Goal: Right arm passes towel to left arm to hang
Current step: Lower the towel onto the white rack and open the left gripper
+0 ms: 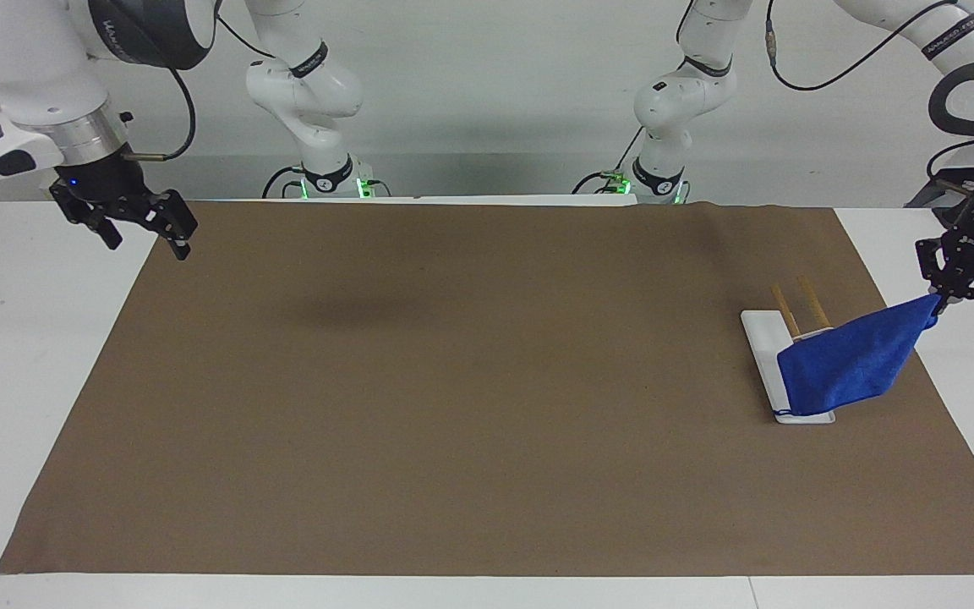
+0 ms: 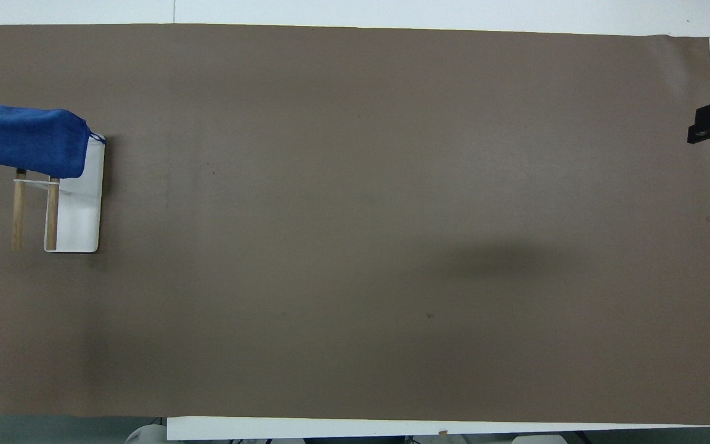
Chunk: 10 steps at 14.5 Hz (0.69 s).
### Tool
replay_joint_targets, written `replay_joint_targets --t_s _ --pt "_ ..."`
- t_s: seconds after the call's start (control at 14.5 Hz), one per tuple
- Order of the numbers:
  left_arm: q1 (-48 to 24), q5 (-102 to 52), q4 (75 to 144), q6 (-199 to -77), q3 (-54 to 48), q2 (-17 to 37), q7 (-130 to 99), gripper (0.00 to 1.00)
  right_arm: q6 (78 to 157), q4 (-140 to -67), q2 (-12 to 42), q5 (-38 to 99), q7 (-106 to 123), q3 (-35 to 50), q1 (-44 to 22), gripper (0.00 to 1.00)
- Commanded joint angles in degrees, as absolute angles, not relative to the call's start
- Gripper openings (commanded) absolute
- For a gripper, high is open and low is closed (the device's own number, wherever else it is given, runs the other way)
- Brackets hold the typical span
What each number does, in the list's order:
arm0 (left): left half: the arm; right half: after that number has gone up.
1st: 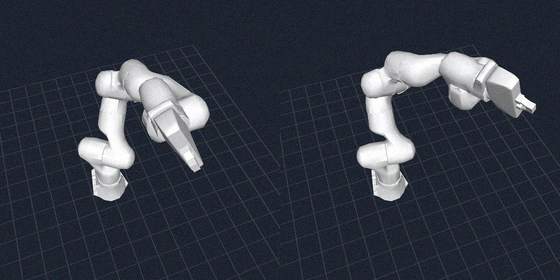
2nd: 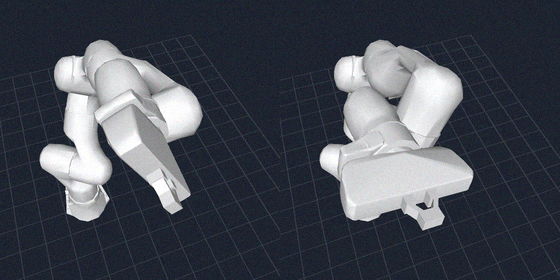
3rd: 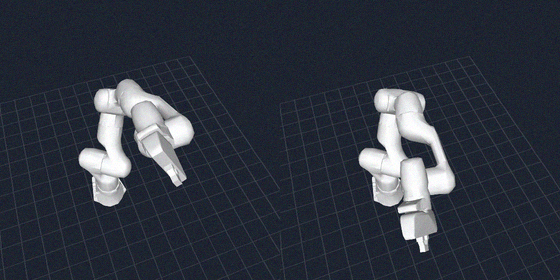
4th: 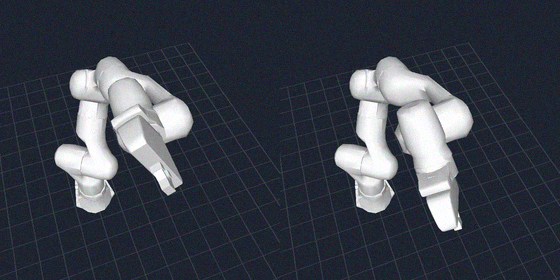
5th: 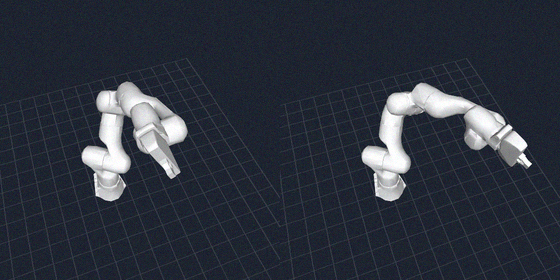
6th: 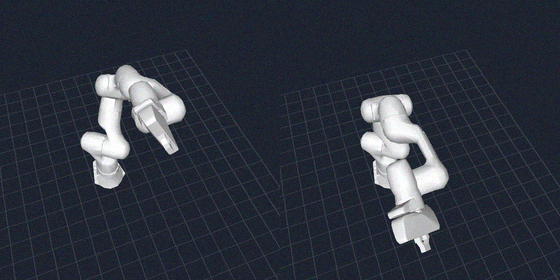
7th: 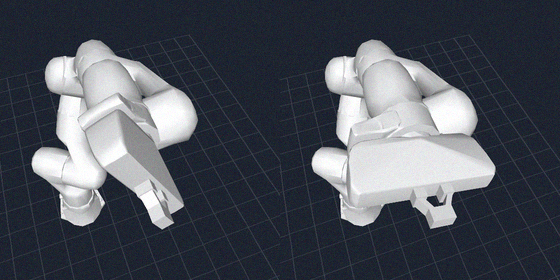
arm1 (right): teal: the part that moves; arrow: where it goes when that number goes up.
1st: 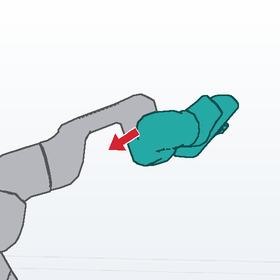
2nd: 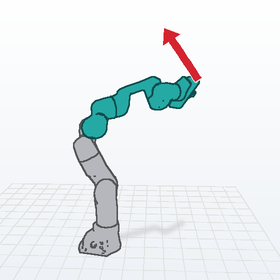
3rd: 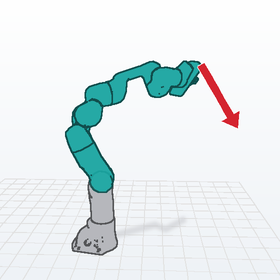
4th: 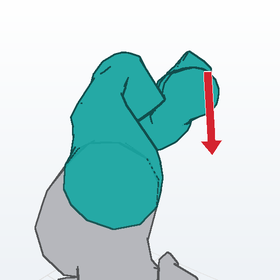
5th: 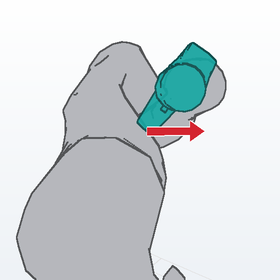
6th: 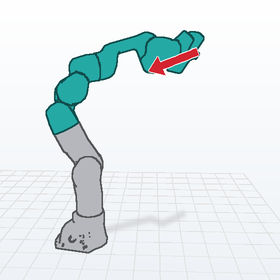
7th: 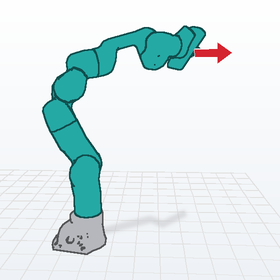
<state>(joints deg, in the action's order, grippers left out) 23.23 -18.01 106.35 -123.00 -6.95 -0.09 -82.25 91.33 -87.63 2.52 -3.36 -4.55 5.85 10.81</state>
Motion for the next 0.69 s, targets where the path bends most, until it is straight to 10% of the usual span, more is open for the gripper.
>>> replay_joint_targets --t_s 0.0,0.62 --pt "21.72 -17.4 111.43 -122.26 -5.36 -4.12 -76.23 0.0 93.08 -90.26 2.02 -2.55 -3.52 5.62 10.63 1.0" --pt "20.74 -17.4 114.79 -119.79 -1.94 -6.42 -61.63 0.0 92.64 -90.35 1.93 -2.55 -3.43 5.54 10.72 1.0"
